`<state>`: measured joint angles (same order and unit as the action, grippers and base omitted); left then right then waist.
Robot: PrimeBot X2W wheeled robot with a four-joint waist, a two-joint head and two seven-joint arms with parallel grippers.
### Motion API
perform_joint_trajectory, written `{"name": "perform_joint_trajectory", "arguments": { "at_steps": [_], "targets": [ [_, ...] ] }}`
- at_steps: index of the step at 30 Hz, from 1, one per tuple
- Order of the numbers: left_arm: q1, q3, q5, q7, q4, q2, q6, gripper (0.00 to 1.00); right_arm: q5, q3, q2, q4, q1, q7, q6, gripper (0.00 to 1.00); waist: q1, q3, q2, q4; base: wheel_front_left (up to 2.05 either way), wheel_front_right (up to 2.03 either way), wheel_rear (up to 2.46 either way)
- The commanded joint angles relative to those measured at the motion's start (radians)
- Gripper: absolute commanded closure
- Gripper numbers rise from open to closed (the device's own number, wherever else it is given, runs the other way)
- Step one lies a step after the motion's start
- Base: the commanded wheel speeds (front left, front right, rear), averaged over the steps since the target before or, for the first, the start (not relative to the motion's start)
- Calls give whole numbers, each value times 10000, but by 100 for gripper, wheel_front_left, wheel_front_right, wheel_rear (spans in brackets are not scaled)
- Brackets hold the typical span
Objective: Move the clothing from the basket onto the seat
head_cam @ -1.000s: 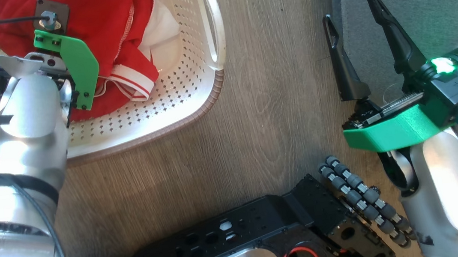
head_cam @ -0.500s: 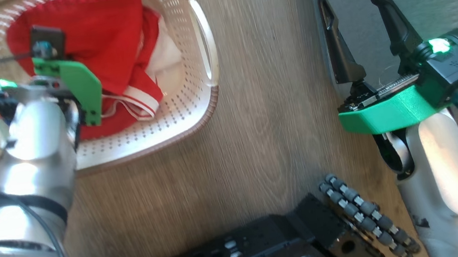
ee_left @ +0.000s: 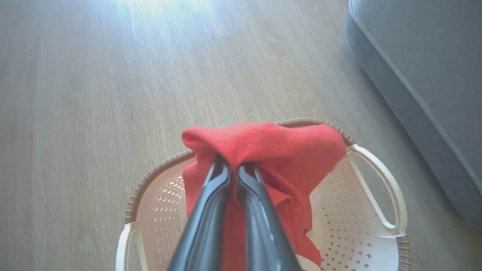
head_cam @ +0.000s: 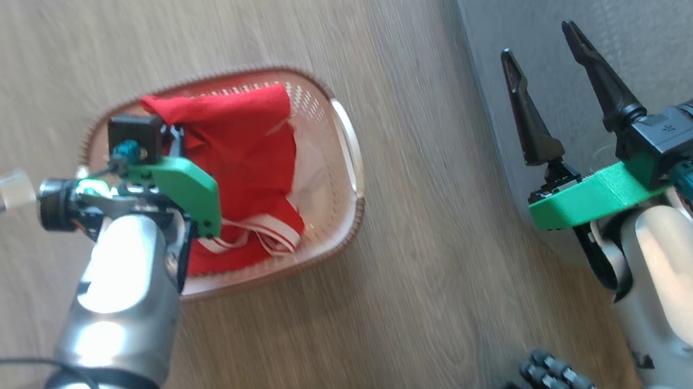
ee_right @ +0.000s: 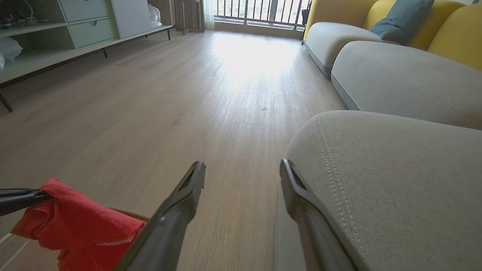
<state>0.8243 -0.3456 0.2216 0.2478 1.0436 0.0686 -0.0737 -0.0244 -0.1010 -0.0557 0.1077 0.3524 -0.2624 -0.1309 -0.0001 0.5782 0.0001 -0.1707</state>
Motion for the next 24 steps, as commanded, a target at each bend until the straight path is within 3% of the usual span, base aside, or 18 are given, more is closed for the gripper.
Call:
{"name": "perform_joint_trajectory", "arguments": {
  "at_steps": [1,14,24],
  "targets": [
    [-486,384,-49,136,-700,205,-73,100,97,-130,55,-185,-431,6,2,0,1,-1203,-1,508,0,0,0],
    [-2954,1563,-875,138,-5712,-6,-181,100,112,-76,55,408,-1198,6,2,0,1,-3508,-1,985,0,0,0],
    [-4218,2402,-1304,139,-9880,-145,492,100,-193,-187,55,595,-1709,6,2,0,1,-4804,-1,970,0,0,0]
  ]
}}
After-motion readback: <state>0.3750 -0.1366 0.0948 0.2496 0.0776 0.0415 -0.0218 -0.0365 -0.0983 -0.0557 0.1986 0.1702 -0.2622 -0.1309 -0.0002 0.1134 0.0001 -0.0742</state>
